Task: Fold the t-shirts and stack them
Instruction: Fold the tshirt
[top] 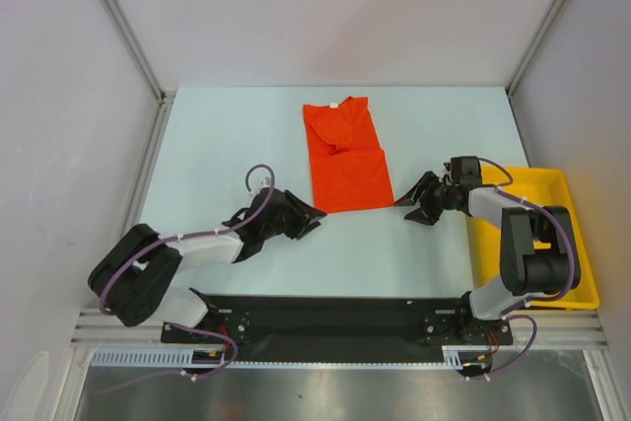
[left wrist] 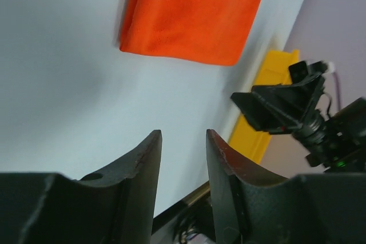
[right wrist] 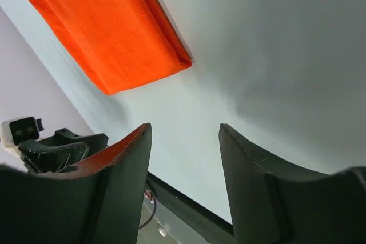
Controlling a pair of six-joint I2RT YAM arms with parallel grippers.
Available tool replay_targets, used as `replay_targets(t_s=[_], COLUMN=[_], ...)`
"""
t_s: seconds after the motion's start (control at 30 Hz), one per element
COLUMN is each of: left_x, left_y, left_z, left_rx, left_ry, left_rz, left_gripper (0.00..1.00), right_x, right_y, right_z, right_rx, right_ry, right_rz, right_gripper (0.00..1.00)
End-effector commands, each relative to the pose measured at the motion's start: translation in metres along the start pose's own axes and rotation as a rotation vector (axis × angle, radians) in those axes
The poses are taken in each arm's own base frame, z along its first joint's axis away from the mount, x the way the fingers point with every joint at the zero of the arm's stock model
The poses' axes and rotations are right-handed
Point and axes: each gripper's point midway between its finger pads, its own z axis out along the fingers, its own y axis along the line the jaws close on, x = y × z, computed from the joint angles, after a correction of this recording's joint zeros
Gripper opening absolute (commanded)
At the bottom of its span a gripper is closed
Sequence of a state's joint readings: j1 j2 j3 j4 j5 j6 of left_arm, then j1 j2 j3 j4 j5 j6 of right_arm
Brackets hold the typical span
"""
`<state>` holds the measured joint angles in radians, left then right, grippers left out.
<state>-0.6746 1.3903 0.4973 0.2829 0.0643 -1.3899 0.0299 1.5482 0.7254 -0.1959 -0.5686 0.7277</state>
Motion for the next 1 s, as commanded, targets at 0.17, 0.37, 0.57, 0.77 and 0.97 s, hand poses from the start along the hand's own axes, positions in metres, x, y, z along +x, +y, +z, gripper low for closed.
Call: replay_targets(t_s=[0.17,0.37,0.57,0.77,0.97], left_x=[-0.006,-0.031,-0.079,-0.121,-0.139], left_y=[-0.031,-0.108,-0.165,-0.181,-0.185], left_z=[0.008,0.031,0.073,0.124,0.159], left_rx=[0.129,0.202,0.335,0.39,0.33], left_ry=[-0.042,0.009,0.029,0.013,0.02], left_rz=[-0.107,0.261,0.34,0.358,0.4], left_gripper=[0.4,0.43,0.4,0.1,0.19], right_x=[-0.002,-0.008,-0.009,-0.01,-0.014], right_y=[0.022,0.037,0.047,0.047,0.042], right_z=[-0.007,-0.001,-0.005,-0.016,-0.028], right_rx=[-0.074,-0.152,-0.17,-0.191,-0.201], right_ry=[0.012,0.078,0.109,0.089,0.06], right_rz=[-0.08,-0.14,-0.186,-0.224,-0.227], right_gripper=[0.57,0.57,0.58,0.63,0.62])
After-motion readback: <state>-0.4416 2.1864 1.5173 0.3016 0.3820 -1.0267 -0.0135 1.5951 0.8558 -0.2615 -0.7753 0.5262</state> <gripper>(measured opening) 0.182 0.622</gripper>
